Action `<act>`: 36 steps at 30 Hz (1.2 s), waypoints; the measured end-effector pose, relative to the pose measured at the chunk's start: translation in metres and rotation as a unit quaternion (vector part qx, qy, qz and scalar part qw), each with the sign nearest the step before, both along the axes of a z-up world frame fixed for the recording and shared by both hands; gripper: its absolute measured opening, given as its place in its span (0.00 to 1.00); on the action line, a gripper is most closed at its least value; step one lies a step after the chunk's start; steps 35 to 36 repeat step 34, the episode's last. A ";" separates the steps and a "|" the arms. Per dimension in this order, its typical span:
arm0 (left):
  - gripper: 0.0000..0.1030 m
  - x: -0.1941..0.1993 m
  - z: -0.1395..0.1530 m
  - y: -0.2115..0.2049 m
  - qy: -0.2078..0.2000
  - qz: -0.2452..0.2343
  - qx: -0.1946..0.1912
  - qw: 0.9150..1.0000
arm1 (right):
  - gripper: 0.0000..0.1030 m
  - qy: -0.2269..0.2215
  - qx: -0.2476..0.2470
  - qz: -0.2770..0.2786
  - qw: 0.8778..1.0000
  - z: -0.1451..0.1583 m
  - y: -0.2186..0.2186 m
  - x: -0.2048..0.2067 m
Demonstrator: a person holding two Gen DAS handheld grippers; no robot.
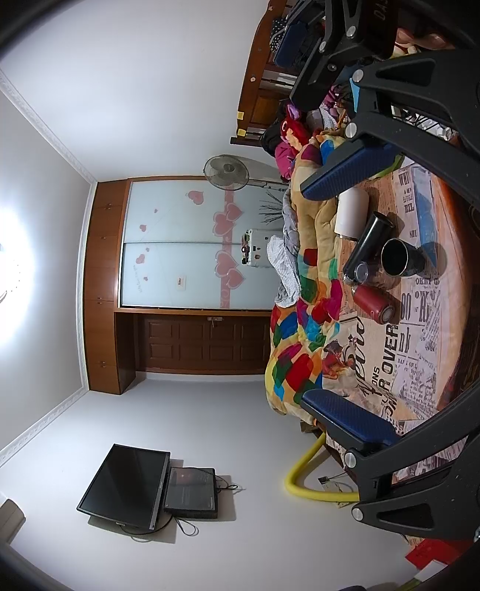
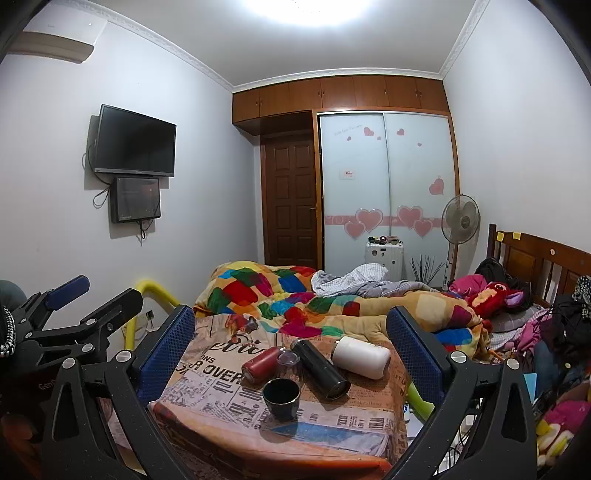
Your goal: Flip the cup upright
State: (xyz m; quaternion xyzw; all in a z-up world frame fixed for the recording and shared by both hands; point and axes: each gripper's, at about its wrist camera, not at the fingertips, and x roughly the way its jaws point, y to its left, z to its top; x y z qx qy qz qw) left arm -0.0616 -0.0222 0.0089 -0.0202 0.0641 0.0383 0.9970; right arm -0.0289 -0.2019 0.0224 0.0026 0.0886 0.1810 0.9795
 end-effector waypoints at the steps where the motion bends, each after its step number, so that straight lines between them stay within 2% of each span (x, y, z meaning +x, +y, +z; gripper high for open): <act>1: 1.00 0.000 0.000 0.001 0.001 -0.002 0.000 1.000 | 1.00 0.000 0.000 0.000 1.000 0.000 0.000 0.000; 36: 1.00 0.000 -0.004 0.015 0.005 -0.015 -0.011 1.000 | 1.00 0.002 -0.006 0.002 1.000 0.004 0.000 -0.001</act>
